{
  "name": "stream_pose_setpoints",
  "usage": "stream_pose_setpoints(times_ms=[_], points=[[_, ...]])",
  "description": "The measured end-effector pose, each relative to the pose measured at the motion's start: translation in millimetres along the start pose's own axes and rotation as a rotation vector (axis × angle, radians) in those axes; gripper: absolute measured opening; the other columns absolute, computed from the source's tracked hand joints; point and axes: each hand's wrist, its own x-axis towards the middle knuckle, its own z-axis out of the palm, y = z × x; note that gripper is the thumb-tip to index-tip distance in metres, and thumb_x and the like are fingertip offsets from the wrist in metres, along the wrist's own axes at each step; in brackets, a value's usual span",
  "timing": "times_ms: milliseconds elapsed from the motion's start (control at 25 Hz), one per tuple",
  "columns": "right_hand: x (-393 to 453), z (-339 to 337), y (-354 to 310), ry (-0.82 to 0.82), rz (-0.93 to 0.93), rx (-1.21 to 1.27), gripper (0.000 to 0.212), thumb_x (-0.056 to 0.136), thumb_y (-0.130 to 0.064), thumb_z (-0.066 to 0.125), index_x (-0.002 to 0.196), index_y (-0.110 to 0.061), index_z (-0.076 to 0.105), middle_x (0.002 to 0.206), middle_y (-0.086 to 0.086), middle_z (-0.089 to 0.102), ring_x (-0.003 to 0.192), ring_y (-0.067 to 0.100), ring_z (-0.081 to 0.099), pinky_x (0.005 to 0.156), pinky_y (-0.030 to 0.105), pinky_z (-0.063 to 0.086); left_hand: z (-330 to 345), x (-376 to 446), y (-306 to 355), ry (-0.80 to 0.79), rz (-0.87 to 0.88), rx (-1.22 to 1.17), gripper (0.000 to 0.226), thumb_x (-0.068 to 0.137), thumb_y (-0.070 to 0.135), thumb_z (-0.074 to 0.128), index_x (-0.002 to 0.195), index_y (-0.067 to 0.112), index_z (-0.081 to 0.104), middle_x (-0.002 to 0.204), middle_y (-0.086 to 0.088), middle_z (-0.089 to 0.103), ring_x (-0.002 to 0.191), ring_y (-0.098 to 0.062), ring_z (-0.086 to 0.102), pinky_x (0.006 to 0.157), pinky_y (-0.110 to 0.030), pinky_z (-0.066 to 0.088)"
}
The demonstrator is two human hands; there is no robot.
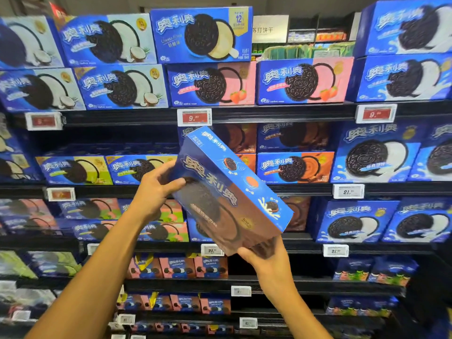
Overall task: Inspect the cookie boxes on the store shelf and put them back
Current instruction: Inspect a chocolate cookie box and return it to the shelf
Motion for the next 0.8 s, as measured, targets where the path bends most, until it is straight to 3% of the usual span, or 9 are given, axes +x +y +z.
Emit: stream_pose_setpoints(times_ms=[80, 160, 240, 400, 480, 600, 800], points=[[5.6, -4.7, 4.2, 0.015, 0.009, -0.024, 0.053, 0.075, -0.011, 0.080, 0.121, -0.029, 0.060, 0.117, -0.010, 0.074, 0.108, 0.008, 0.069, 0.083, 0.014, 0.052, -1.0, -10.7, 10.9, 0.051, -0.010, -0.005, 0.046, 0.082, -0.004, 0.070, 0.123, 0.016, 0.065, 0.119, -0.001, 0.071, 0.116, -0.021, 0.064, 0.086, -0.028, 0.057], [12.7, -10.1, 7.1, 0.031, 0.045, -0.046, 0.041, 0.087, -0.008, 0.075, 0.120, -0.026, 0.060, 0.121, -0.007, 0.073, 0.108, 0.004, 0.068, 0.082, 0.012, 0.051, 0.2, -24.2, 21.7, 0.075, 0.003, 0.038, 0.045, 0.074, 0.008, 0.079, 0.112, 0.030, 0.070, 0.115, 0.002, 0.073, 0.114, -0.017, 0.066, 0.090, -0.034, 0.057], [21.5, -12.2, 9.2, 0.024, 0.092, -0.018, 0.031, 0.095, -0.007, 0.065, 0.120, -0.025, 0.060, 0.124, -0.005, 0.072, 0.113, 0.006, 0.067, 0.086, 0.016, 0.053, 2.1, -38.3, 29.3, 0.077, 0.034, 0.102, 0.045, 0.066, 0.018, 0.083, 0.103, 0.039, 0.069, 0.108, 0.008, 0.075, 0.105, -0.011, 0.069, 0.086, -0.028, 0.058], [44.4, -7.6, 2.4, -0.017, 0.106, 0.098, 0.030, 0.103, -0.009, 0.052, 0.127, -0.025, 0.058, 0.122, 0.000, 0.072, 0.109, 0.014, 0.067, 0.091, 0.029, 0.056, 9.9, -56.8, 36.2, 0.100, 0.010, 0.233, 0.053, 0.069, 0.025, 0.084, 0.112, 0.045, 0.060, 0.116, 0.010, 0.064, 0.105, 0.002, 0.061, 0.088, -0.024, 0.053], [56.8, -3.7, -1.9, 0.001, 0.132, 0.172, 0.029, 0.103, -0.013, 0.049, 0.131, -0.018, 0.057, 0.114, 0.004, 0.074, 0.095, 0.014, 0.070, 0.080, 0.030, 0.059, 17.1, -62.6, 38.7, 0.049, -0.004, 0.292, 0.054, 0.066, 0.039, 0.080, 0.115, 0.042, 0.057, 0.117, 0.011, 0.060, 0.104, 0.007, 0.058, 0.090, -0.023, 0.052], [68.8, 6.0, -3.4, 0.050, 0.248, 0.250, 0.028, 0.108, -0.012, 0.038, 0.125, -0.011, 0.059, 0.104, 0.007, 0.075, 0.085, 0.019, 0.071, 0.074, 0.034, 0.060, 28.4, -71.4, 41.1, -0.033, -0.041, 0.247, 0.063, 0.075, 0.049, 0.079, 0.129, 0.032, 0.053, 0.129, 0.010, 0.060, 0.116, -0.006, 0.059, 0.100, -0.032, 0.050], [73.2, 18.4, 0.6, -0.007, 0.329, 0.309, 0.035, 0.110, -0.009, 0.026, 0.089, -0.008, 0.054, 0.065, -0.003, 0.068, 0.058, 0.006, 0.065, 0.054, 0.018, 0.052, 60.0, -88.5, 45.0, -0.235, -0.047, -0.008, 0.047, 0.082, 0.051, 0.062, 0.123, 0.068, 0.046, 0.126, 0.034, 0.059, 0.118, 0.003, 0.059, 0.088, -0.015, 0.050]])
